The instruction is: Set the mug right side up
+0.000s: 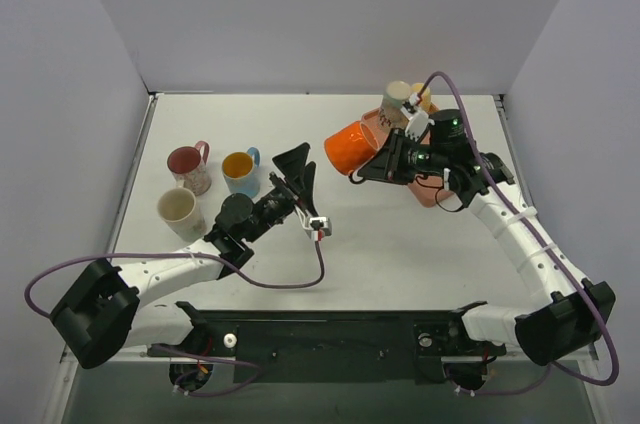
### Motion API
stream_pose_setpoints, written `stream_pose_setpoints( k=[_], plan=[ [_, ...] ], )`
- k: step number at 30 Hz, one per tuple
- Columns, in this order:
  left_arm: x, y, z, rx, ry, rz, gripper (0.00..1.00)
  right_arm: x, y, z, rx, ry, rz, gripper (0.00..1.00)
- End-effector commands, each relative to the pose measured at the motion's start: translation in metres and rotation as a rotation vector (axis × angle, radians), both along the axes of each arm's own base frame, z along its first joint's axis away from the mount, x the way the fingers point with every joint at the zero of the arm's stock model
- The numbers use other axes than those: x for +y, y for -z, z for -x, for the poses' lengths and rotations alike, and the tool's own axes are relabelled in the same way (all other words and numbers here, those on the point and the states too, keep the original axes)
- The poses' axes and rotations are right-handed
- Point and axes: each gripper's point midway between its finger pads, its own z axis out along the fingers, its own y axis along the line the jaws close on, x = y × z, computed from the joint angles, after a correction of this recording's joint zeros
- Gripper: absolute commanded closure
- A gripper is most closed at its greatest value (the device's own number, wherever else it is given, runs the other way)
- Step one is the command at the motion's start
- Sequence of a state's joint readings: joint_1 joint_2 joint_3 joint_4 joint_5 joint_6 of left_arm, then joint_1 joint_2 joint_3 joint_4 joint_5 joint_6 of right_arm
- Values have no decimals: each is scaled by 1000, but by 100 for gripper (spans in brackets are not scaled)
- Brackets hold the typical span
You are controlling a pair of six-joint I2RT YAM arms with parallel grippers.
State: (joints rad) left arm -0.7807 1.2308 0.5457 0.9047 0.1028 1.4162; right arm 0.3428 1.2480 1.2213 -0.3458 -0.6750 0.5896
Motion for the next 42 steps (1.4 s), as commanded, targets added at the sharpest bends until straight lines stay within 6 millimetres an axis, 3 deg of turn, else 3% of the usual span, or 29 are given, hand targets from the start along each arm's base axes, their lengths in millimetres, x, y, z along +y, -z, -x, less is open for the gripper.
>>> stream_pose_setpoints(
  k=[1, 7, 11, 16, 18, 19, 20, 22, 23, 24, 25, 26, 27, 28, 29, 30, 32, 34, 35, 36, 37, 38, 39, 40, 41, 42],
  plan=[
    [-4, -23, 11, -113, 26, -3, 20, 31, -49, -1, -123, -18, -137, 100],
    [-7, -38, 13, -164, 36, -6, 30, 51, -56, 8, -128, -78, -154, 100],
    [-9, -45, 7, -175, 19, -3, 45, 66, -63, 16, -120, -123, -211, 100],
    [-9, -58, 6, -204, 19, 11, 60, 71, -50, 22, -81, -152, -202, 100],
    [-9, -59, 9, -217, 28, 9, 82, 73, -48, 23, -71, -158, -215, 100],
    [-9, -59, 10, -221, 34, 11, 100, 74, -47, 23, -69, -159, -217, 100],
    [-9, -56, 12, -221, 34, 5, 100, 73, -44, 23, -67, -158, -209, 100],
    [-6, -53, 13, -214, 30, -2, 100, 66, -40, 18, -72, -127, -174, 92],
    [-6, -47, 11, -189, 25, -15, 100, 61, -36, 12, -78, -92, -152, 73],
    [0, -47, 9, -173, -2, -9, 100, 53, -33, 10, -87, -78, -120, 65],
    [0, -31, 5, -104, -11, -42, 100, 45, -31, 5, -100, -49, -89, 54],
    [7, -32, 3, -66, -46, -45, 100, 32, -26, 4, -113, -32, -35, 38],
    [9, -17, -3, 43, -64, -84, 100, 22, -23, -1, -130, 1, 9, 31],
    [22, -11, -6, 118, -115, -100, 100, 6, -19, -2, -137, 21, 65, 16],
    [25, 10, -6, 270, -128, -156, 100, -5, -20, -6, -163, 49, 105, 15],
    [34, 12, -7, 324, -167, -160, 100, -19, -18, -8, -152, 81, 130, 12],
    [51, 41, -1, 515, -224, -229, 100, -38, -18, -13, -166, 133, 163, 10],
    [78, 85, 17, 759, -296, -377, 100, -50, -18, -14, -191, 162, 199, 10],
    [79, 83, 17, 842, -319, -340, 100, -54, -17, -15, -206, 171, 223, 10],
    [100, 107, 30, 983, -379, -410, 100, -55, -17, -15, -208, 171, 231, 9],
    [98, 109, 29, 1074, -396, -390, 100, -55, -14, -15, -204, 166, 238, 9],
    [123, 125, 42, 1207, -467, -436, 100, -54, -14, -14, -201, 158, 240, 10],
    [123, 131, 44, 1313, -482, -448, 100, -53, -12, -14, -191, 151, 242, 9],
    [146, 139, 52, 1410, -556, -484, 100, -53, -10, -14, -186, 147, 245, 9],
    [144, 144, 51, 1504, -566, -466, 100, -53, -8, -14, -180, 144, 246, 9],
    [161, 146, 55, 1585, -615, -457, 100, -52, -5, -14, -173, 140, 248, 9]
  ],
)
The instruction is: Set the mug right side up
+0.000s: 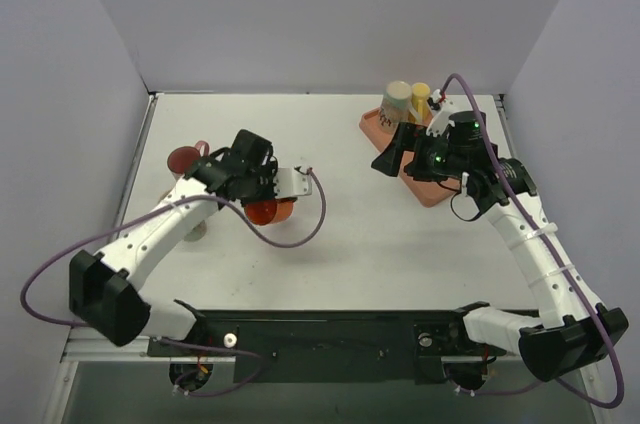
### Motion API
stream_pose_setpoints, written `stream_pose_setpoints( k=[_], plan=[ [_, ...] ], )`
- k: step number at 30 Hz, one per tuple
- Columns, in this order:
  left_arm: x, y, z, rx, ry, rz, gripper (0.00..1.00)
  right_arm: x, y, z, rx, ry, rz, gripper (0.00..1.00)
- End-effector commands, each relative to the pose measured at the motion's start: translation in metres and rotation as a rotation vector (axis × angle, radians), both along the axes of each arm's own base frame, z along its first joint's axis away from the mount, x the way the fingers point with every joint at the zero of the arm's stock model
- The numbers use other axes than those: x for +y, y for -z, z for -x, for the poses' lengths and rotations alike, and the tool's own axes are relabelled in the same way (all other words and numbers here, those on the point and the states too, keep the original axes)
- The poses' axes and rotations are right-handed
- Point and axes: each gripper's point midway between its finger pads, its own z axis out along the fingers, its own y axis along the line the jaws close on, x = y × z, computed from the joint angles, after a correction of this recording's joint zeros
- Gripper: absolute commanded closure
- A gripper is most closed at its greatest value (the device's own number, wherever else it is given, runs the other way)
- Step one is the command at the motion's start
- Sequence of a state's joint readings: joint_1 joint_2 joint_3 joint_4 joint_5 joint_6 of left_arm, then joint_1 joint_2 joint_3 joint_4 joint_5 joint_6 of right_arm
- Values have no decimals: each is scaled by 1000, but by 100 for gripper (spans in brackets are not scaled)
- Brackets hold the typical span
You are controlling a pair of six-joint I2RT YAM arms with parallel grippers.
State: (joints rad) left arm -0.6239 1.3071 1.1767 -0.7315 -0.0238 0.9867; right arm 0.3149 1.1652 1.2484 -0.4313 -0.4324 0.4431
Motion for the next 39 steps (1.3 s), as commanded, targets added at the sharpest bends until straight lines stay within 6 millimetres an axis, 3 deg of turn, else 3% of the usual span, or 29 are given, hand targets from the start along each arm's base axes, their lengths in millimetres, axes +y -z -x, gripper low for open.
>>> stream_pose_setpoints(
  k=[1, 4, 9, 14, 18, 22, 27, 30, 32, 35, 36, 37, 38, 39],
  plan=[
    [63, 39, 49, 524, -298, -68, 100, -3, 3, 0, 0, -14, 46, 8],
    [86, 48, 33, 567, -435, -24, 100, -4, 6, 0, 1, -14, 53, 8],
    [107, 65, 6, 521, -556, -49, 100, -6, 7, 1, -6, -15, 66, 7],
    [111, 79, 4, 566, -600, -98, 100, -11, 12, 2, -12, -9, 92, 7],
    [130, 95, 10, 623, -665, -243, 100, -14, 17, 2, -6, -2, 112, 7],
    [129, 102, 7, 644, -676, -255, 100, -14, 20, 0, -1, -6, 122, 7],
    [125, 97, -4, 616, -684, -230, 77, -22, 26, -7, -14, -8, 169, 5],
    [122, 87, -9, 588, -667, -202, 62, -43, 31, -20, -71, -11, 275, 4],
    [120, 77, -14, 560, -658, -182, 53, -71, 36, -38, -136, 0, 455, 2],
    [116, 60, -21, 520, -631, -148, 48, -97, 47, -70, -217, -96, 680, 1],
    [115, 54, -21, 512, -622, -139, 48, -95, 38, -81, -265, -120, 678, 1],
    [113, 49, -22, 510, -609, -130, 48, -105, 41, -96, -279, -144, 707, 1],
    [113, 43, -19, 509, -602, -121, 48, -97, 40, -105, -316, -196, 669, 2],
    [108, 33, -20, 492, -582, -87, 48, -107, 41, -123, -321, -200, 676, 3]
  ],
)
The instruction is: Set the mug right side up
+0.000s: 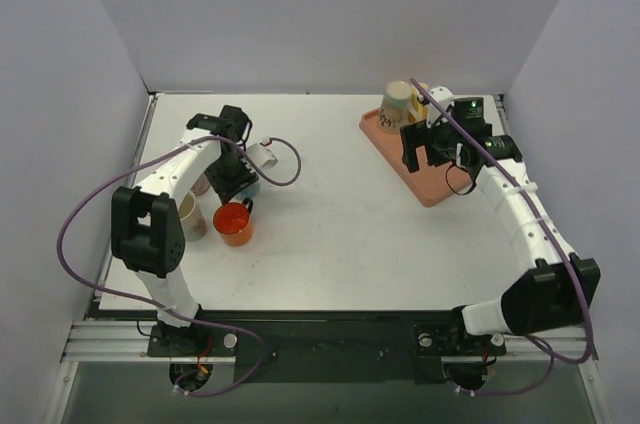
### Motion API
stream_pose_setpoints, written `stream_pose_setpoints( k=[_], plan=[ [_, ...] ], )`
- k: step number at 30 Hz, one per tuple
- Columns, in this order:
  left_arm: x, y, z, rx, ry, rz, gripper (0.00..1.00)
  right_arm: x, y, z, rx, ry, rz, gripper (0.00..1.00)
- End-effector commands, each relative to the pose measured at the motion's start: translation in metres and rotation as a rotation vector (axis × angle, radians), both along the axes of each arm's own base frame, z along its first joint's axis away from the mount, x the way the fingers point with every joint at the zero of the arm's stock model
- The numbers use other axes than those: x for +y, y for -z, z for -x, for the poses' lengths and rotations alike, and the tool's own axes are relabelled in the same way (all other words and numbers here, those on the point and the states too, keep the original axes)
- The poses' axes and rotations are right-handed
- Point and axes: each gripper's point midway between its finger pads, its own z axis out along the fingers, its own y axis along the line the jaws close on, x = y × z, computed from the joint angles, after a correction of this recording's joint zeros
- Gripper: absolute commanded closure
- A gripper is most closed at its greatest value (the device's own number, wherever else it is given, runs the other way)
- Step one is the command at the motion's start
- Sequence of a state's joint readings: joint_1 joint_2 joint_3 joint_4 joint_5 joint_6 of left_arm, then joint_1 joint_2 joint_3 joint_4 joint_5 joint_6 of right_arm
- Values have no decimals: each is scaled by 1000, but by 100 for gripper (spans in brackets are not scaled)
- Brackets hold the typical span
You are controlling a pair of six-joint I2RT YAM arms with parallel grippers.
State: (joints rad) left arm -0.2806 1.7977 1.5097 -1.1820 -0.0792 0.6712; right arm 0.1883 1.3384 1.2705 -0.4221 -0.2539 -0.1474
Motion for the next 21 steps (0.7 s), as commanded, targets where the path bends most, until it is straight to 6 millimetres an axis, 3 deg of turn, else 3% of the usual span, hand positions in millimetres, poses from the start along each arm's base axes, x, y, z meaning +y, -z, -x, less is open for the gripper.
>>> stream_pose_setpoints(
  k=[1, 2, 5, 6, 9, 12, 14, 17, 21],
  plan=[
    [-13, -57, -1, -119, 53, 107, 48, -20, -20, -68, -175, -177, 100, 5],
    [-21, -68, -1, -152, 66, 156, 48, -30, -18, -89, -168, -161, 92, 6],
    [-40, -98, -9, -283, 95, 280, 48, -38, -12, -125, -160, -178, 61, 19],
    [-47, -116, -9, -353, 109, 337, 48, -38, -3, -141, -142, -183, 64, 23],
    [-65, -143, -23, -539, 124, 447, 46, -41, 19, -166, -122, -202, 98, 25],
    [-77, -167, -20, -675, 168, 519, 40, -43, 40, -192, -106, -209, 117, 37],
    [-86, -176, -25, -749, 196, 548, 39, -43, 51, -205, -98, -216, 116, 39],
    [-86, -170, -26, -765, 195, 525, 39, -40, 60, -217, -96, -251, 121, 45],
    [-81, -163, -33, -773, 182, 479, 39, -45, 78, -231, -89, -246, 191, 46]
  ],
)
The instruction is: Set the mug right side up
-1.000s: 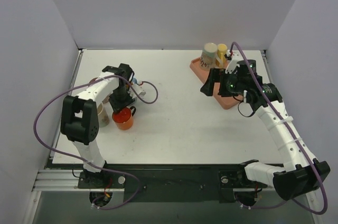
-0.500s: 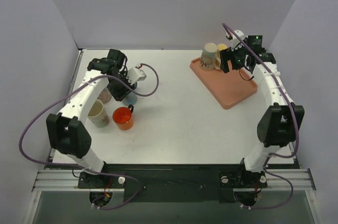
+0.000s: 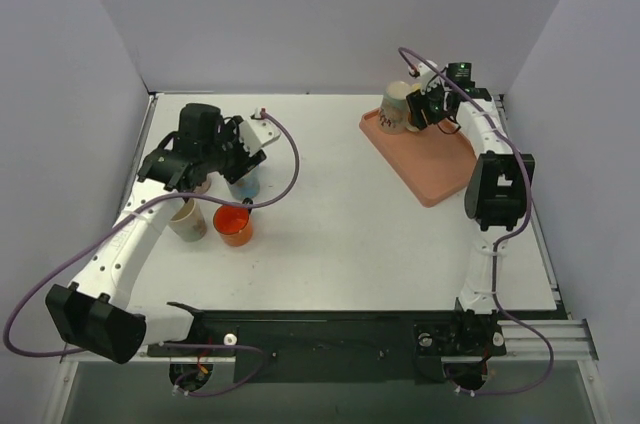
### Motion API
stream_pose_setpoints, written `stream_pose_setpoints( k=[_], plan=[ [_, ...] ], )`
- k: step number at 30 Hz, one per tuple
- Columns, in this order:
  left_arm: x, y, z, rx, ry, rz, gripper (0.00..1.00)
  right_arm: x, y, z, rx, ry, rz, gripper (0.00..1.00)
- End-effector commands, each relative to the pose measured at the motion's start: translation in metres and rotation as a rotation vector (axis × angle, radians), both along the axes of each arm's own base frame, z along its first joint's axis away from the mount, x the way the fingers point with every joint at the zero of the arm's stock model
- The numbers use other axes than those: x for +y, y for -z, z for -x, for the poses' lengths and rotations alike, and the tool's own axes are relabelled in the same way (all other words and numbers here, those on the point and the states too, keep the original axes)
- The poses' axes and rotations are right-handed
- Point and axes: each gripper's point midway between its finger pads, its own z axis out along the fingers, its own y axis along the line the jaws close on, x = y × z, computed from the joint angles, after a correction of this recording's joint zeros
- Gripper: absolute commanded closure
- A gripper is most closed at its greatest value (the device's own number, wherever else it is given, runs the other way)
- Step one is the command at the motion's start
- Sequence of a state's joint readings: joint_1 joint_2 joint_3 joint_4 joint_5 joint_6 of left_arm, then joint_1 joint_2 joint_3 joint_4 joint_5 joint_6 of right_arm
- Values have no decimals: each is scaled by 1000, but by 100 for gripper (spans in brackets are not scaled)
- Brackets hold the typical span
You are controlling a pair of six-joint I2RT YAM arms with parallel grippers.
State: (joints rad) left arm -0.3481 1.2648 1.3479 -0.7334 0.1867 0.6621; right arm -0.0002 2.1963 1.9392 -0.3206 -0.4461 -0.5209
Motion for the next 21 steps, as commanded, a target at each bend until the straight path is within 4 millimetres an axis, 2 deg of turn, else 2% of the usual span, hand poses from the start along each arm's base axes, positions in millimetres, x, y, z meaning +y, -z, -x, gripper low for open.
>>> stream_pose_setpoints(
  k=[1, 5, 8, 13, 21],
  plan=[
    [-2, -5, -21, -73, -24, 6, 39, 3, -18, -19, -76, -45, 71, 48],
    [-1, -10, -27, -108, -26, -2, 39, 22, -5, -26, -68, -95, 73, 53],
    [1, -14, -31, -142, -26, -15, 39, 34, 12, -18, -18, -148, 115, 58],
    [3, -16, -38, -178, -34, -35, 39, 44, 24, -1, 25, -221, 186, 65],
    [1, -11, -39, -173, -27, -35, 39, 26, 44, -7, 60, -127, 244, 69]
  ],
)
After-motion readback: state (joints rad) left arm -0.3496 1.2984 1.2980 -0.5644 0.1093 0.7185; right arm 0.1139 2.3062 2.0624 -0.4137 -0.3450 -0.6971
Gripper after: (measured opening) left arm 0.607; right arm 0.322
